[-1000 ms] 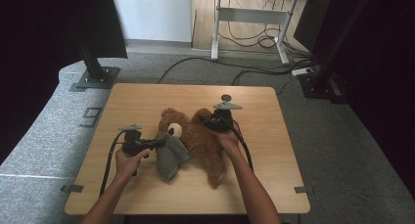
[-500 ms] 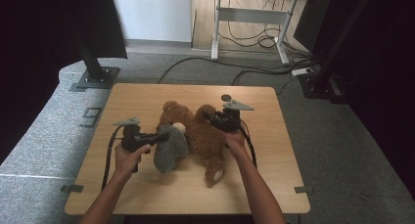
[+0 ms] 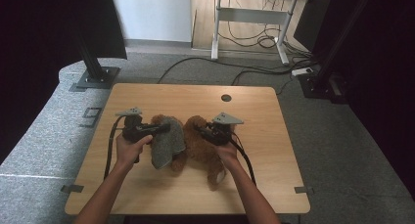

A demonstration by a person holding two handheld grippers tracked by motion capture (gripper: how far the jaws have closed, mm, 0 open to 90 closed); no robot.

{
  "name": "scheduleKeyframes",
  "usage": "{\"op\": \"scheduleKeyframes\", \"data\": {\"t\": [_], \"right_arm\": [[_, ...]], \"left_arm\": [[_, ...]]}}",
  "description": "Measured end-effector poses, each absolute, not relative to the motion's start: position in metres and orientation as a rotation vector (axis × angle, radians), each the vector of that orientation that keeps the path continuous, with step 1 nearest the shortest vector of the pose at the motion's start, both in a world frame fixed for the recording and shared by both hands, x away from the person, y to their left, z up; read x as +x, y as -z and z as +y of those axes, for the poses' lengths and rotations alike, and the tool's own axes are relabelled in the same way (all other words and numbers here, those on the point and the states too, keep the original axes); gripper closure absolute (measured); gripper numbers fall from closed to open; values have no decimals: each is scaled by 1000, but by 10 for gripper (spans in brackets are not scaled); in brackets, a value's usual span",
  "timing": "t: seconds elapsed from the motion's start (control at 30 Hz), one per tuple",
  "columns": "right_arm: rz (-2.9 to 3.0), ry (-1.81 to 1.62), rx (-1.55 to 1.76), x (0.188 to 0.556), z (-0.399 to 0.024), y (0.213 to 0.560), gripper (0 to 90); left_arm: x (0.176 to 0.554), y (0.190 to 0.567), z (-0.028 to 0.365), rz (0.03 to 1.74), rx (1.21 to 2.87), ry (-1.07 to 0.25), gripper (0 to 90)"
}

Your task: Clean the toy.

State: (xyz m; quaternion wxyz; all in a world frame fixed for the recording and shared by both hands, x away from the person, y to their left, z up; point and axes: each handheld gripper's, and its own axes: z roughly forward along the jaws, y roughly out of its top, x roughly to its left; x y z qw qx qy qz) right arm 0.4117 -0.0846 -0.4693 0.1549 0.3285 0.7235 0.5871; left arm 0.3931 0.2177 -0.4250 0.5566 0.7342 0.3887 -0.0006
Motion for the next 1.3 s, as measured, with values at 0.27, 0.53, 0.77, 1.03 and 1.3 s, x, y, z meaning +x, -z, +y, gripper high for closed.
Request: {"op": "scheduleKeyframes", "data": {"t": [0.27,0.53,0.77,1.03,1.3], "right_arm": [[2104,-1708,923,399,-81,483,712],[2120,-1718,912,389,-87,492,715],[2121,-1734,902,385,-87,494,716],[2128,-1734,890,381,-86,495,715],[2122,-1733,896,380,-87,496,715]], "left_arm": [[401,420,218,925,1715,-11,781],[404,412,227,927,1674,-23,781],[416,418,231,974,1662,-19,781],[430,439,207,1008,1759,-7,783],[429,442,211,1026,1782,-19,787]]}}
